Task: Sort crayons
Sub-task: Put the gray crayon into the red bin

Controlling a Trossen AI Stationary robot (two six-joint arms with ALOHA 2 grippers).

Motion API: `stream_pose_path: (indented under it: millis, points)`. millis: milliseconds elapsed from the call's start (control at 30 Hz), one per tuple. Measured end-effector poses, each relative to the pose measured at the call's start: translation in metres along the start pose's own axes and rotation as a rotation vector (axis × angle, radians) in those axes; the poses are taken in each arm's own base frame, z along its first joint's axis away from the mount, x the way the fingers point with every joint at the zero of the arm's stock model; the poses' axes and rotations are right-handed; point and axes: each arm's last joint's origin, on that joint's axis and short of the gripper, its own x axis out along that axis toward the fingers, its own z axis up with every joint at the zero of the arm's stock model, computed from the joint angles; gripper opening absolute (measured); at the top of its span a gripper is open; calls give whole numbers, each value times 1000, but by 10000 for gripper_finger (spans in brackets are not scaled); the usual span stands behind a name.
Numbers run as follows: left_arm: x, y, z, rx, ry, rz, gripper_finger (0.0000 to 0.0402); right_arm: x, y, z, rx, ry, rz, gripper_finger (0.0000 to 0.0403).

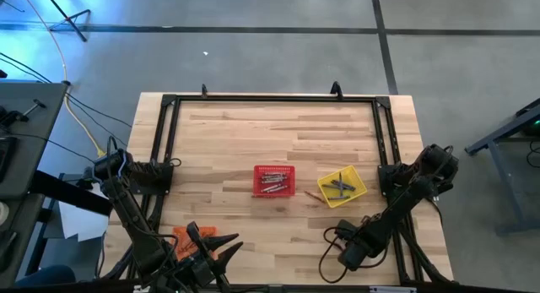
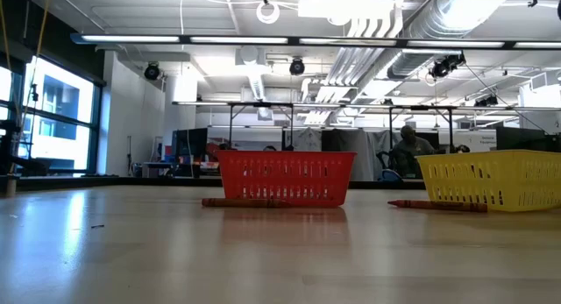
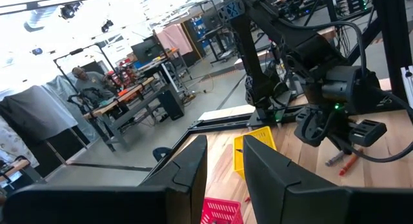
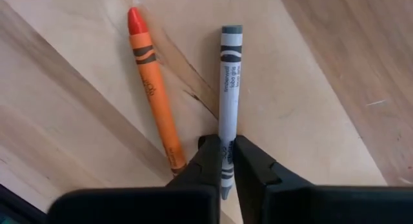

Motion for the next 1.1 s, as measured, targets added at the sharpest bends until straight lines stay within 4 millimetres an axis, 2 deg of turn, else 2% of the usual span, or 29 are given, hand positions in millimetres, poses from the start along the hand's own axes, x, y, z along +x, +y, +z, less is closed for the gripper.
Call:
stream_pose_path:
  millis: [233, 667, 900, 1100]
  points:
    - [0, 0, 0, 0, 0, 0, 86, -5, 5, -1, -24, 26, -5, 4]
    - [0, 0, 0, -1, 0, -1, 86, -39, 14, 1, -54, -90, 21, 1]
    - [0, 0, 0, -17, 0, -2, 86, -52, 18, 18, -52, -319, 10, 1]
    - [0, 0, 0, -16, 0, -1, 86, -62, 17, 49, -29, -635, -37, 1]
